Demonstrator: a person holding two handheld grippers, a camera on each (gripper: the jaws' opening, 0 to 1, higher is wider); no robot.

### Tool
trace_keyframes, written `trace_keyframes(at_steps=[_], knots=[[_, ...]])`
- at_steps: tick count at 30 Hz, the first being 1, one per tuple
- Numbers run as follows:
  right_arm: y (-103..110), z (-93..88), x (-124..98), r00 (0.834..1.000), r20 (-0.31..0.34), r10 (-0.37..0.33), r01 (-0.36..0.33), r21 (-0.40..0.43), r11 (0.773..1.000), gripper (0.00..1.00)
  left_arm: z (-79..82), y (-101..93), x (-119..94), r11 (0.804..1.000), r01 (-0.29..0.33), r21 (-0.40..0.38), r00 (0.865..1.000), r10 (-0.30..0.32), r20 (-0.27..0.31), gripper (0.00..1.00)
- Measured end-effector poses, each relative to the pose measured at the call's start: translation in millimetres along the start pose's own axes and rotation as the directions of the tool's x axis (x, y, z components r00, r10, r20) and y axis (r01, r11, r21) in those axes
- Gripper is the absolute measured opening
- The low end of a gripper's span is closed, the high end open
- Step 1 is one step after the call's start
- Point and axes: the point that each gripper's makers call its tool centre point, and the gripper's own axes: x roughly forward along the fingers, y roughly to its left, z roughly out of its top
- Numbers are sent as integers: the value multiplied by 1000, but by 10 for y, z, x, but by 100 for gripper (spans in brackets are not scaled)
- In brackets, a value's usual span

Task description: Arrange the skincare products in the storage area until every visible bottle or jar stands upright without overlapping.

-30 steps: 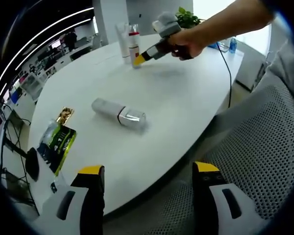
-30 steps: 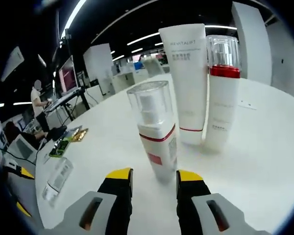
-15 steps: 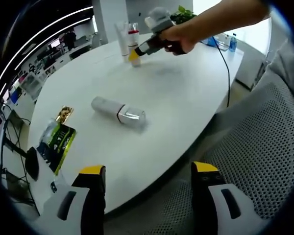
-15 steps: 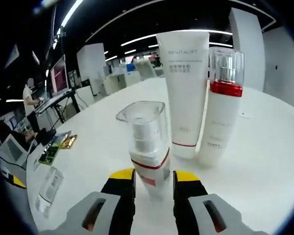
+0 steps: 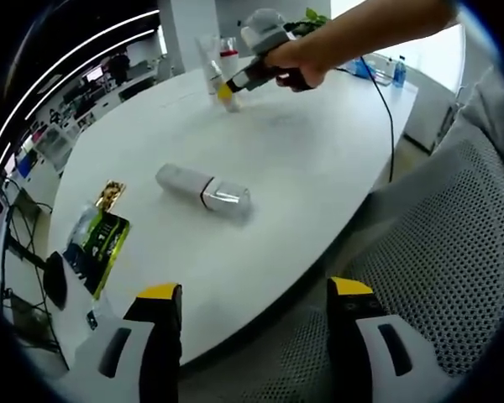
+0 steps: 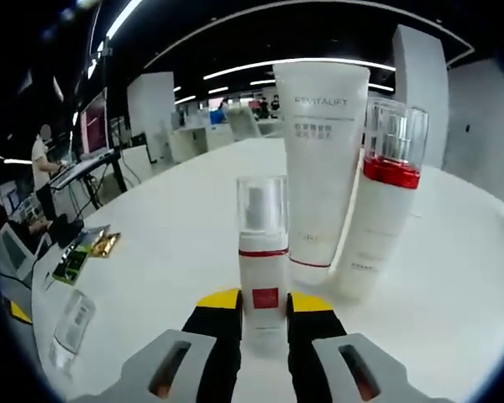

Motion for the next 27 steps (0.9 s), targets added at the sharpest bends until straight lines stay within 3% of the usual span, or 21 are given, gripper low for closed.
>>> trace_keyframes(at_steps=[4,7,9,12,16,18,19,27], knots=[[15,-42,-28,1000,-14,-2,1,-83,997,12,3,1,-2,1000,0,0,1000,0,0,66],[138,-47,-34,998,13,65,-65,-32,997,12,5,4,-3,1000,-1,0,1000,1,1,66],[114,-57,-61,999,-8,51,-52,-99,994,12,4,2,-1,1000,-1,0,1000,1,1,66],[119,-59,-69,998,-15,53,-55,-123,991,11,-4,-1,0,1000,0,3,1000,0,-4,66],[93,-56,-117,998,36,51,-47,-108,993,11,-4,7,-1,1000,-3,1,1000,3,-4,66],[33,-171,-166,996,74,44,-37,-97,995,11,-5,10,0,1000,-5,-1,1000,5,-4,66],[31,-136,-166,992,118,52,-42,-88,995,11,-5,10,0,1000,-5,0,1000,5,-4,66],[-7,-283,-424,983,181,32,-25,-37,999,11,-8,1,1,1000,-1,4,1000,1,-6,66]])
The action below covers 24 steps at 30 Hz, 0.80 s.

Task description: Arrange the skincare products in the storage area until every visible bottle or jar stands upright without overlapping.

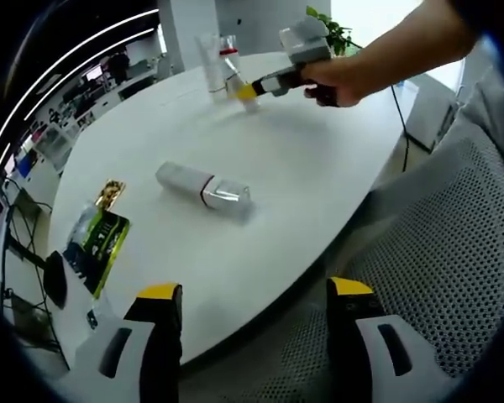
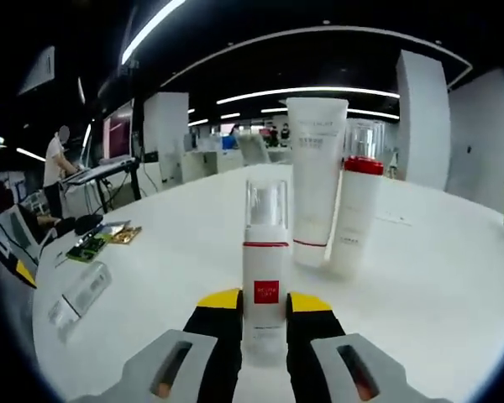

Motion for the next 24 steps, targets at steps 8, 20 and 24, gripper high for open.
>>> trace_keyframes(at_steps=[8,20,24], knots=[[-18,-40,-115,1000,24,-6,5,9,1000,11,-12,-13,6,1000,7,6,1000,-7,-5,65],[89,-111,-368,996,83,15,-18,34,999,11,-23,-22,6,1000,8,8,1000,-8,-11,65],[94,-121,-413,995,94,19,-23,39,999,11,-30,-28,8,1000,10,9,1000,-10,-15,65]])
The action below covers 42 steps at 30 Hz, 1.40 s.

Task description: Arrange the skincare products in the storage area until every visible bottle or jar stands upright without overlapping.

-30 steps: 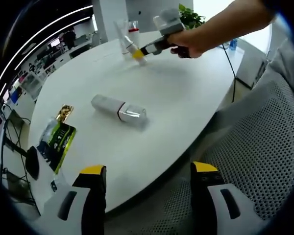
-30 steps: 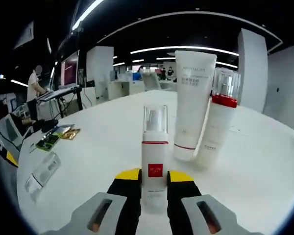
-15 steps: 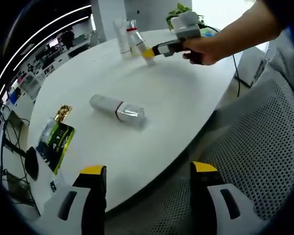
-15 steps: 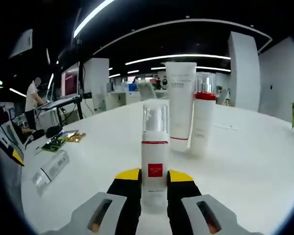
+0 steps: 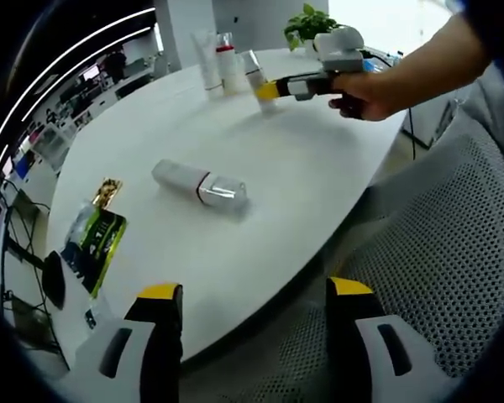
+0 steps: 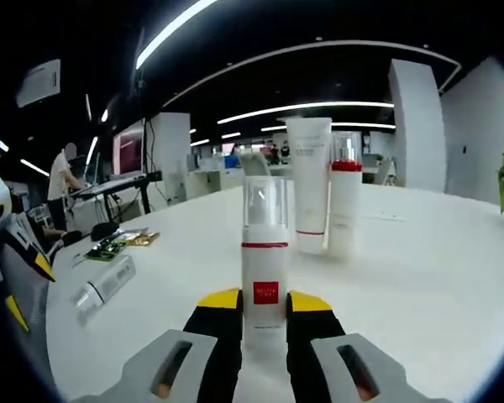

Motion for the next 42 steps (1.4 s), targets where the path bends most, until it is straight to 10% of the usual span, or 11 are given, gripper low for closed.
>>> trace_keyframes(at_steps=[17,42], knots=[[40,-69,-45,1000,-25,17,-18,-44,999,11,-17,0,8,1000,2,3,1000,-2,-7,64],[-313,104,697,955,-174,-241,246,7,969,12,-13,54,-6,1000,-24,3,1000,24,-6,58]])
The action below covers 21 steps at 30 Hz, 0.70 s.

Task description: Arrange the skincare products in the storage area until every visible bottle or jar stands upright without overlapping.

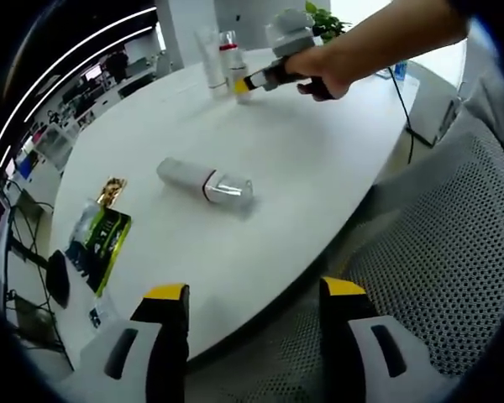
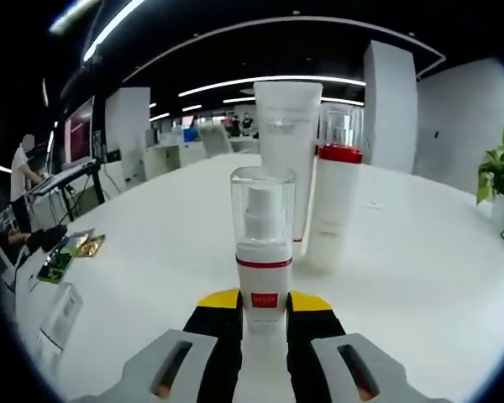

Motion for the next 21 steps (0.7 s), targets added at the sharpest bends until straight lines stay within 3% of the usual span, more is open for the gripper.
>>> trace_keyframes(at_steps=[7,21], knots=[[-99,58,133,998,-28,-64,66,46,997,12,1,8,-2,1000,-3,-1,1000,3,0,57],[-139,86,261,992,-66,-106,110,74,991,12,-7,10,-4,1000,-1,-3,1000,1,-5,55]])
